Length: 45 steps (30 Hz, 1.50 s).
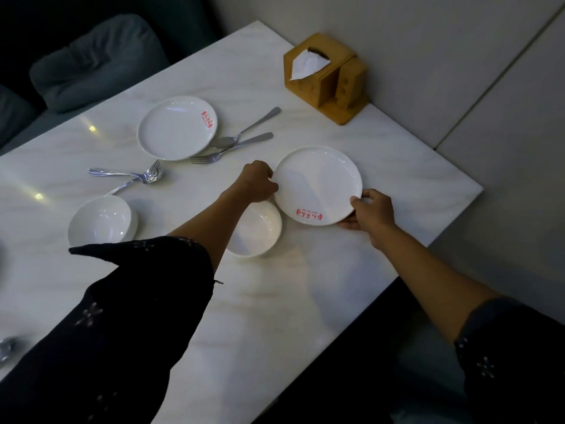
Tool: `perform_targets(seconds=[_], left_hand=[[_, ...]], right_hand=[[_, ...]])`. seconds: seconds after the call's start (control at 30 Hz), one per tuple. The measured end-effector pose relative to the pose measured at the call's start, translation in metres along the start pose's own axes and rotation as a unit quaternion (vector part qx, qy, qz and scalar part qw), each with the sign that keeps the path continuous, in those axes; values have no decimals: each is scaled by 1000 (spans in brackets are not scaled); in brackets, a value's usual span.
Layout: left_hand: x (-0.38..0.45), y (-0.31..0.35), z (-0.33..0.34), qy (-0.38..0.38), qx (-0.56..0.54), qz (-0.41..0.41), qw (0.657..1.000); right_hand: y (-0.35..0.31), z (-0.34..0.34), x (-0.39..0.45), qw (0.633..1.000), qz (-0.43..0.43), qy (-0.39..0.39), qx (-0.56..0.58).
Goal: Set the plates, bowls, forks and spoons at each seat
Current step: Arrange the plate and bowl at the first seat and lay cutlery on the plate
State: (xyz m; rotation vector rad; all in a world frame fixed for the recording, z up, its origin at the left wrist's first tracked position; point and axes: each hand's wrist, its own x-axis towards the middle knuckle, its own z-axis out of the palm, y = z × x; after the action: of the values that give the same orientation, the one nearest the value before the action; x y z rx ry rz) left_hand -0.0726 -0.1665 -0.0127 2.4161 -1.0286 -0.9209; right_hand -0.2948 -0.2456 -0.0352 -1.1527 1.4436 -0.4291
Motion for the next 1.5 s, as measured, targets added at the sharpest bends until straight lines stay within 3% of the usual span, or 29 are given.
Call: perform_targets(seconds=[0.07,0.13,0.23,0.37,0.6,0.73,0.83,0.97,1.07,1.17,1.33,1.5], left_hand=[[-2,-4,0,4,-8,1,1000],[-9,-9,0,14,-22,5,1000],[-26,-24,-7,39,-36,27,998],[-57,-47,-24,109,-65,47,991],[-82,-64,-55,196,-108,32,974],[-67,-58,-66,189,-131,-7,973],[-45,-44,-70,174,-208,-59,961],[-12,-30,-65,131,-332,-170,919],[13,-19,-57,127,-383,-225,887],[38,-9,-49,149,-436,-264,847],[62,8,-44,237,-523,-340,745],[74,24,-38,299,-604,-378,635]], right_hand=[[0,0,-2,1000,-6,7,-16],[1,-1,-4,993,-48,22,-109],[-4,-2,-12,944,-99,61,-309],[-26,7,-27,905,-158,91,-385],[-73,73,-46,859,-327,-58,-391],[-99,117,-34,831,-364,-114,-405],[-116,145,-6,804,-389,-133,-430],[-134,174,38,766,-398,-187,-468],[-146,193,67,718,-423,-212,-510],[-156,210,88,677,-451,-229,-534],[-159,226,109,615,-473,-246,-581],[-159,226,119,625,-458,-275,-569]])
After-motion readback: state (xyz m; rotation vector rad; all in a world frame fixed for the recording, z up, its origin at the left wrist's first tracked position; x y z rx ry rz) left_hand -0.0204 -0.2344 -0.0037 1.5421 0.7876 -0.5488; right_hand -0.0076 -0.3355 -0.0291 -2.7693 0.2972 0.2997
